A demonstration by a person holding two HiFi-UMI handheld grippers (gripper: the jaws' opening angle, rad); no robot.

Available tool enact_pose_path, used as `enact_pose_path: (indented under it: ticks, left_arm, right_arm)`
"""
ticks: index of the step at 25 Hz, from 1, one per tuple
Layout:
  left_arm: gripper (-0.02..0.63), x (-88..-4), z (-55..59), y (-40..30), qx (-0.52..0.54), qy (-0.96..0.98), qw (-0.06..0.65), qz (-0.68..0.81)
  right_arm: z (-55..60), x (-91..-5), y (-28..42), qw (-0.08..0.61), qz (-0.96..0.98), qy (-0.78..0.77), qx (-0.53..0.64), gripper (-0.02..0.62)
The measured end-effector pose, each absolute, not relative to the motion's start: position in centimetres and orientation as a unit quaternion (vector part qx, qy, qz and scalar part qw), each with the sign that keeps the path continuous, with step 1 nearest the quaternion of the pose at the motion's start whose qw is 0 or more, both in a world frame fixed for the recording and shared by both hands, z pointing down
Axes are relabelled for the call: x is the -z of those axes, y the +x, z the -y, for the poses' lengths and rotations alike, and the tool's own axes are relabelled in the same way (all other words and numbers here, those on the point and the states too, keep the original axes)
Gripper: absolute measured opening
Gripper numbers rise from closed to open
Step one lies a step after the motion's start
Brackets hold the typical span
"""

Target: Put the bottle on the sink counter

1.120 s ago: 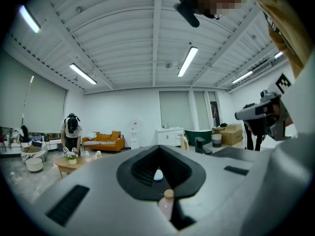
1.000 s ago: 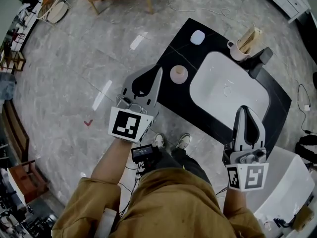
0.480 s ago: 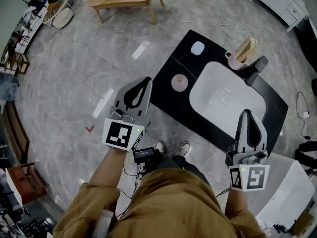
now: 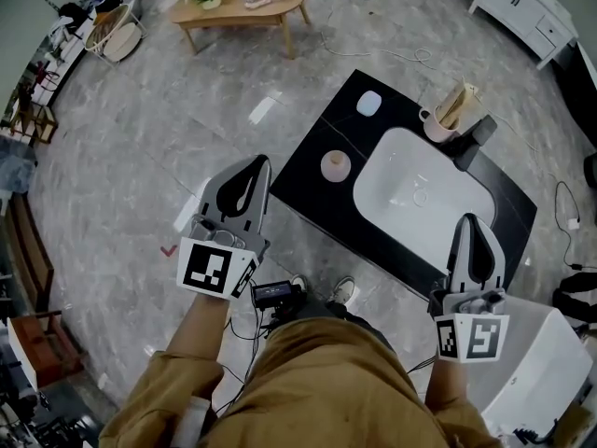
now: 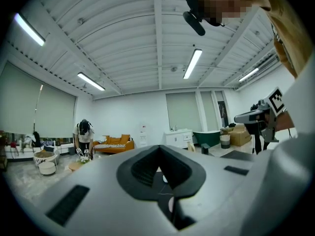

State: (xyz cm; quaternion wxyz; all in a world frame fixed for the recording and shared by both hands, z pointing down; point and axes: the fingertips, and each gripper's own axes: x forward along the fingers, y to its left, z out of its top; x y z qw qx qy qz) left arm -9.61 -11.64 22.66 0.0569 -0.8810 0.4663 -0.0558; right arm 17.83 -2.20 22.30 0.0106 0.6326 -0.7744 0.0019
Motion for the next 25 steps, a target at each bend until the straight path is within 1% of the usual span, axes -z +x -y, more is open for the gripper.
enact_pose_path:
  ticks: [10,18,25]
  left_arm:
    - [0.002,-20.6,10.1,-11.1,0.046,-0.874,0.055,-0.481]
    - [0.002,-16.3,8.5,-10.9,-0.006,-0.875,0.053,-0.482]
    - [0.002,-14.0,7.3,-11.0,-0.031,-0.873,0.056,-0.483]
  right_arm:
    - [1.5,-21.2,19.0,0.003,0.767,0.641,0.008,0.003]
    - [0.7,-19.9,20.3,-0.007,0.761,0.649,0.012,0.003]
    - [-0.3,-19.4,22.5,-0.016,0.748,0.664,0.007,0.003]
